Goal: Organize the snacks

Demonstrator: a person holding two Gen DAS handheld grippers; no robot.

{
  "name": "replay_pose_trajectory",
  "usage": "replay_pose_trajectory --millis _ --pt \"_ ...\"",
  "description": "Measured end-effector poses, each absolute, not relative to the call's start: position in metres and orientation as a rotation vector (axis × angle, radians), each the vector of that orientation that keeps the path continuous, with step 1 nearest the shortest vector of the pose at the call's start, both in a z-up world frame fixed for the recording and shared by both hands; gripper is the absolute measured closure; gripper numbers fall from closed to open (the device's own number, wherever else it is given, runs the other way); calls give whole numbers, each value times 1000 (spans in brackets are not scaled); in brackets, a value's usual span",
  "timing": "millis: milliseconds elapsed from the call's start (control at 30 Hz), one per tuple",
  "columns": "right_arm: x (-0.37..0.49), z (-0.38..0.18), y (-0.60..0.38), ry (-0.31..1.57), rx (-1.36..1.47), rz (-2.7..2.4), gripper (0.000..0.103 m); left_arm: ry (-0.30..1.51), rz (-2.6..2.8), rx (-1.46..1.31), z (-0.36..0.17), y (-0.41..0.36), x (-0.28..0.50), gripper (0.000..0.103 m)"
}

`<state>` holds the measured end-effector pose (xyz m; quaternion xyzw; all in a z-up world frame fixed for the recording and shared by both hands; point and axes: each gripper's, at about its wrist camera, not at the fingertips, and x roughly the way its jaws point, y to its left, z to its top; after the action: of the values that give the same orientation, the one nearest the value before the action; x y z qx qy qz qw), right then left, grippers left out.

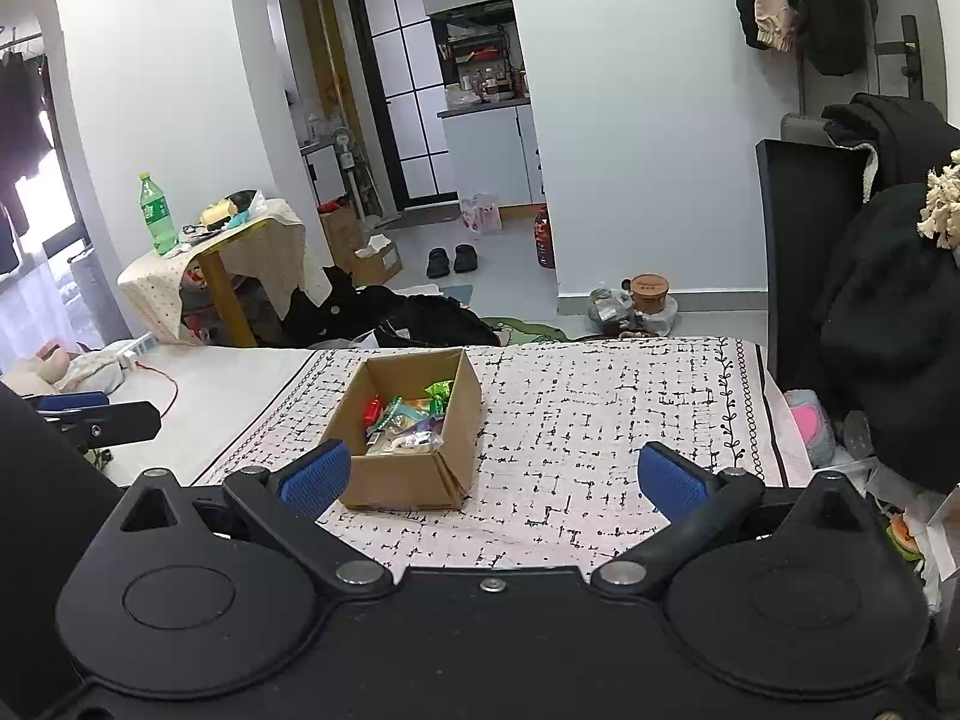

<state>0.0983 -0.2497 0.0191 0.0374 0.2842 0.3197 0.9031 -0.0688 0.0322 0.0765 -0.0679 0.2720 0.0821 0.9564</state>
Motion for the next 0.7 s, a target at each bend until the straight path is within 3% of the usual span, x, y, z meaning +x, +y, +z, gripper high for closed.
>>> replay_pose_trajectory --millis 700 --pt "100 20 -249 615 78 668 0 560 166 -166 74 34 -68 0"
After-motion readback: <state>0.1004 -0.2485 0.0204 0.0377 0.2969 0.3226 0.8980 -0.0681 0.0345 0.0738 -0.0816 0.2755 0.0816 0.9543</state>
